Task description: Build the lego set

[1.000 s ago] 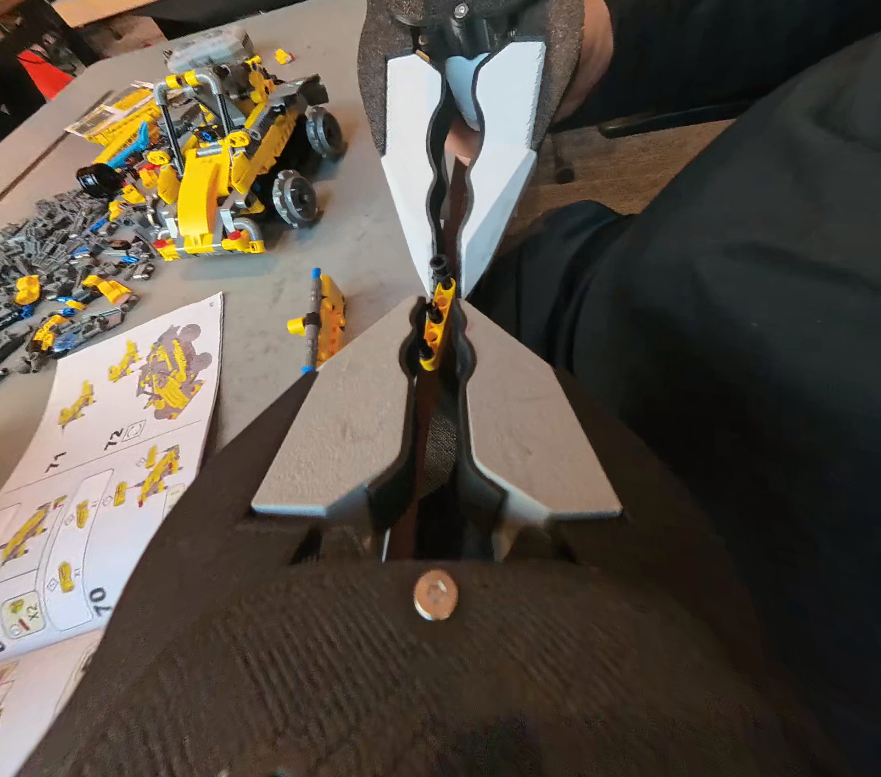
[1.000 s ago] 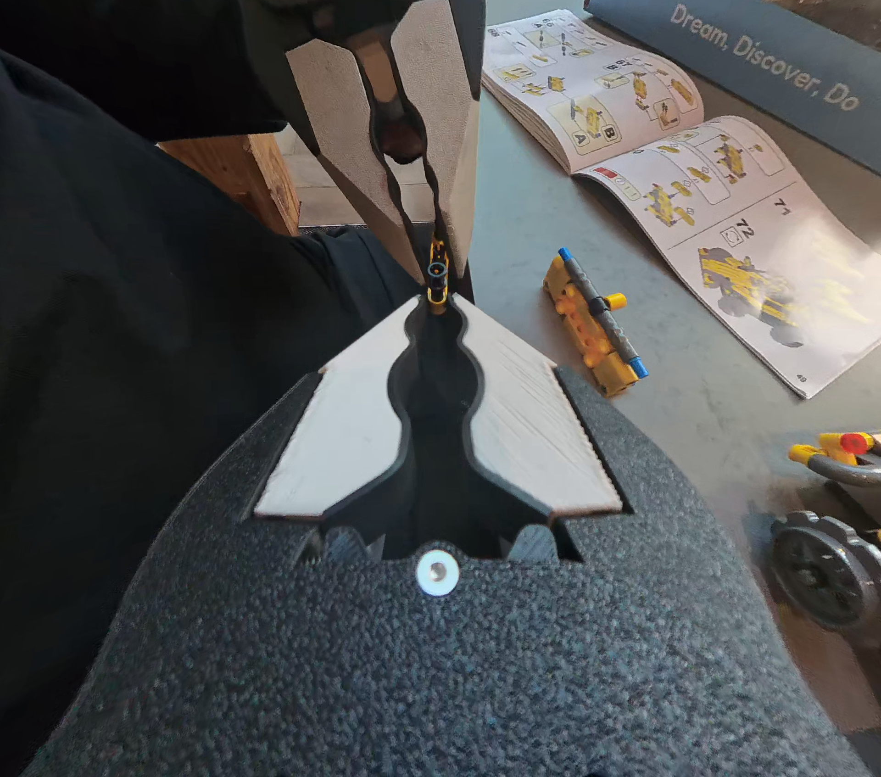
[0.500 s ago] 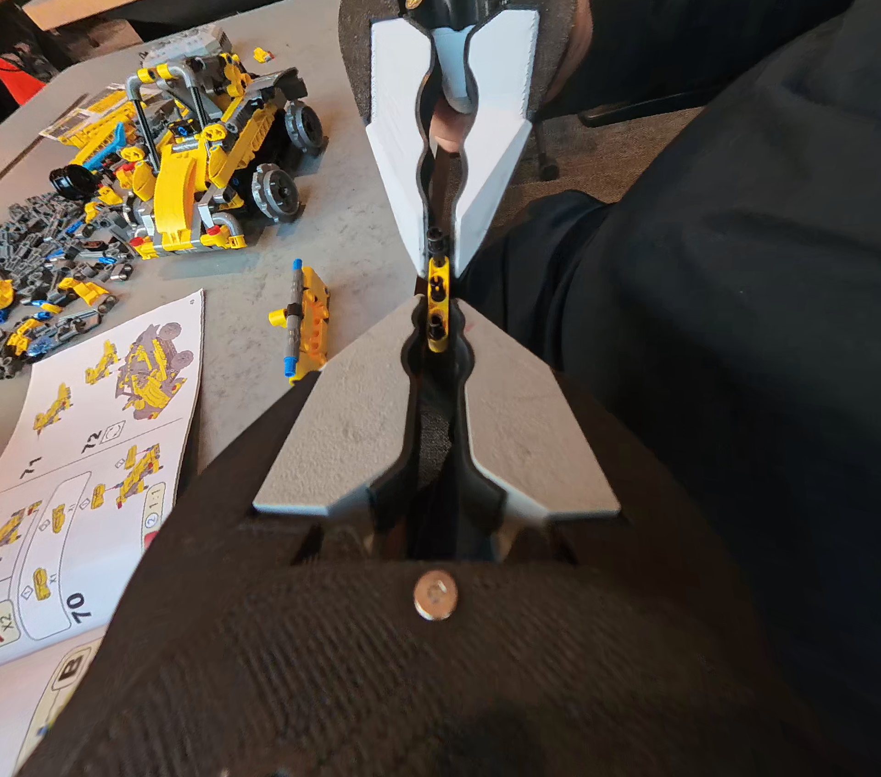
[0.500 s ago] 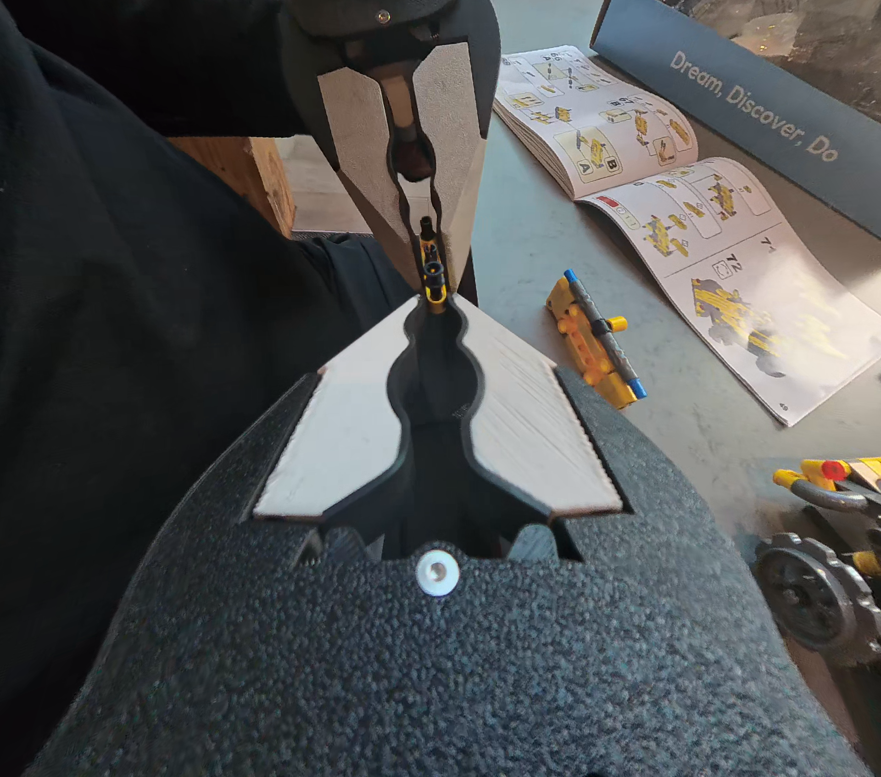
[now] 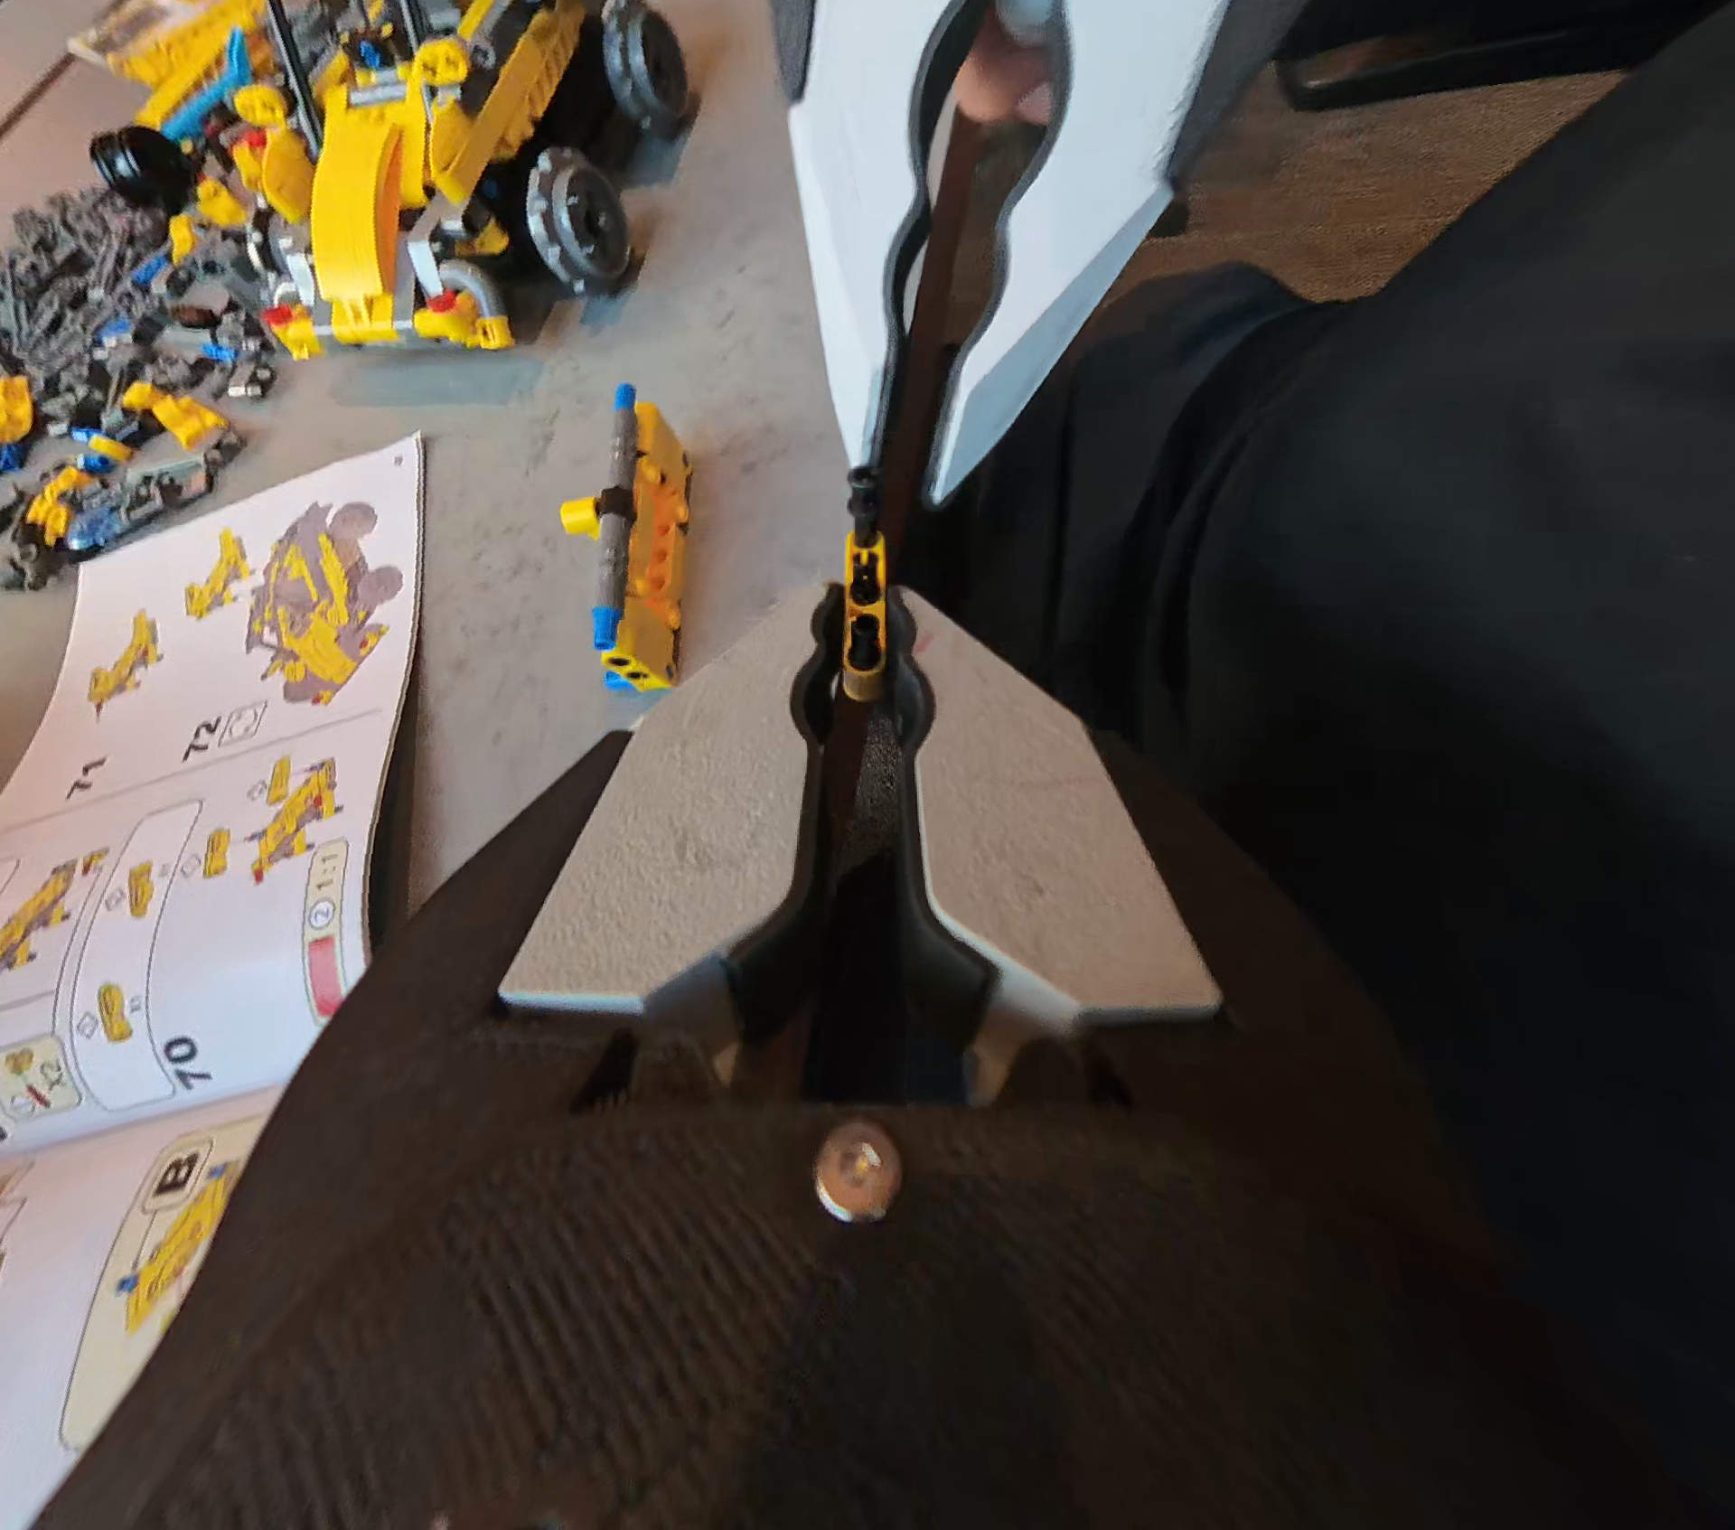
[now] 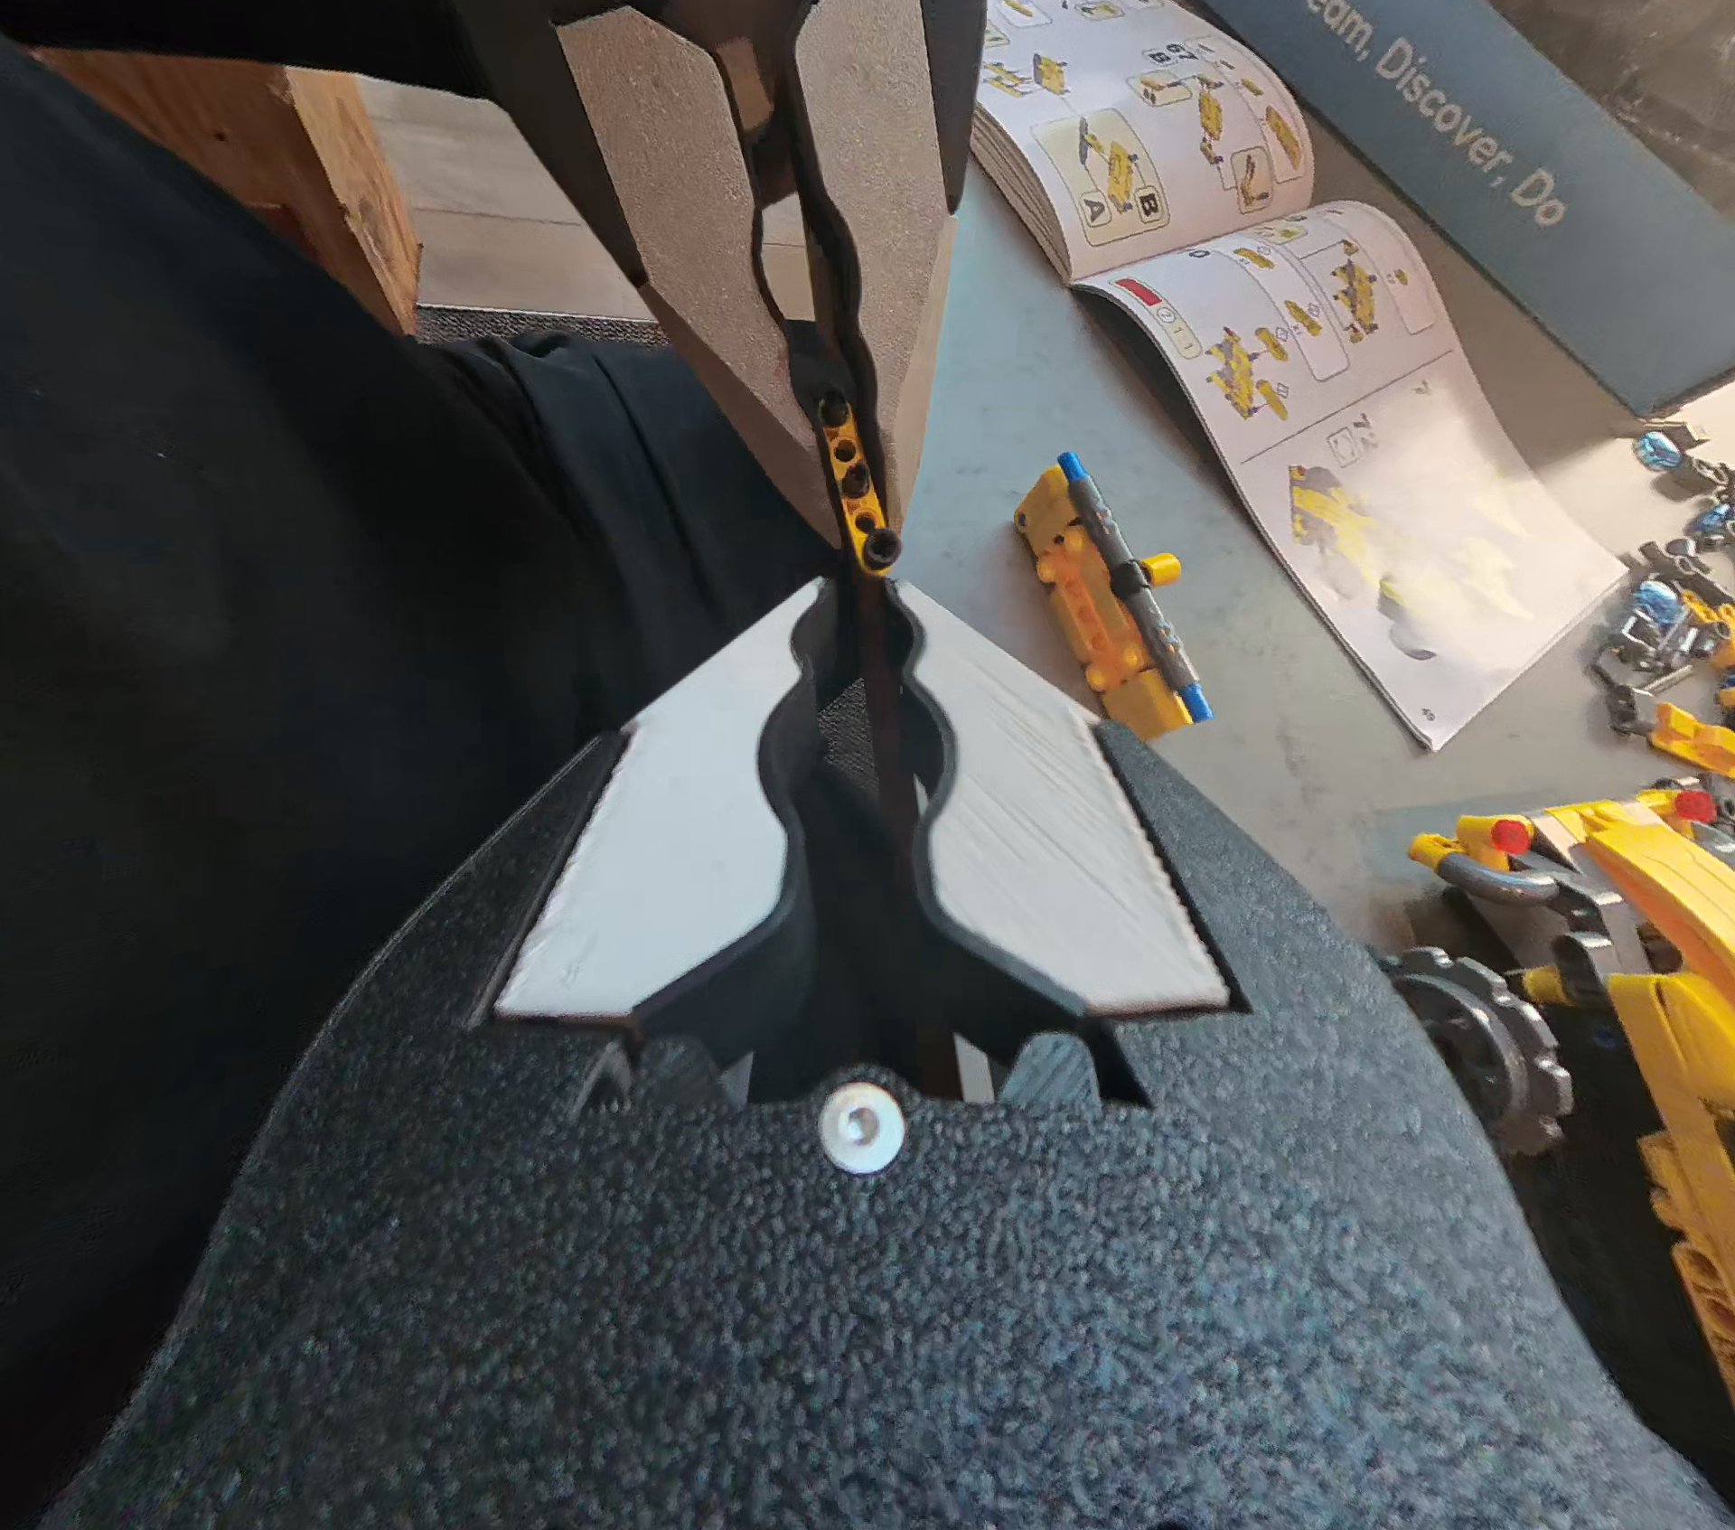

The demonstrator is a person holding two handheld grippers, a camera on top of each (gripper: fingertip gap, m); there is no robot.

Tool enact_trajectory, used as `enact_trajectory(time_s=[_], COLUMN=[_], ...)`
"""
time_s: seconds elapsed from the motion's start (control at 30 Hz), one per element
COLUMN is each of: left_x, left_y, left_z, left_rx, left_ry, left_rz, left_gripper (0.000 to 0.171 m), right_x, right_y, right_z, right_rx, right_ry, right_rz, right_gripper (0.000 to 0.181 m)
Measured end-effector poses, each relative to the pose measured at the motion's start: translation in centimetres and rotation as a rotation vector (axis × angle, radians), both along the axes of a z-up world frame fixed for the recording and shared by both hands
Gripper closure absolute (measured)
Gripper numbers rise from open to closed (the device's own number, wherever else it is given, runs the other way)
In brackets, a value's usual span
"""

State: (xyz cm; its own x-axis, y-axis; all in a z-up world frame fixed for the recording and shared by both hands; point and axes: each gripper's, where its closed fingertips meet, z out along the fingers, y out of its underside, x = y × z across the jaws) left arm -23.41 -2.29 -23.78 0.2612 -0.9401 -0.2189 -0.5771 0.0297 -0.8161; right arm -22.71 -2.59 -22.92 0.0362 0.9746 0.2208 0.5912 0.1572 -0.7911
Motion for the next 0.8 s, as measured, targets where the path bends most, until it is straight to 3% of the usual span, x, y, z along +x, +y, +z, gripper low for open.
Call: enact_trajectory(time_s=[0.13,0.37,0.8], left_x=[-0.2,-0.6,-0.7], left_y=[-0.1,-0.9,-0.9], left_z=[-0.6,-2.1,-3.0], left_rx=[-0.019,0.058,0.048], left_ry=[0.034,0.215,0.272], left_rz=[0.004,-0.044,-0.06], left_gripper=[0.167,0.167,0.167], right_x=[0.1,-0.3,-0.5], right_y=[0.1,-1.1,-0.8], right_z=[0.8,-0.5,-2.1], right_rx=[0.035,0.032,0.045], right_ry=[-0.001,-0.065,-0.133], right_rz=[-0.011,0.036,0.019], right_gripper=[0.172,0.178,0.176])
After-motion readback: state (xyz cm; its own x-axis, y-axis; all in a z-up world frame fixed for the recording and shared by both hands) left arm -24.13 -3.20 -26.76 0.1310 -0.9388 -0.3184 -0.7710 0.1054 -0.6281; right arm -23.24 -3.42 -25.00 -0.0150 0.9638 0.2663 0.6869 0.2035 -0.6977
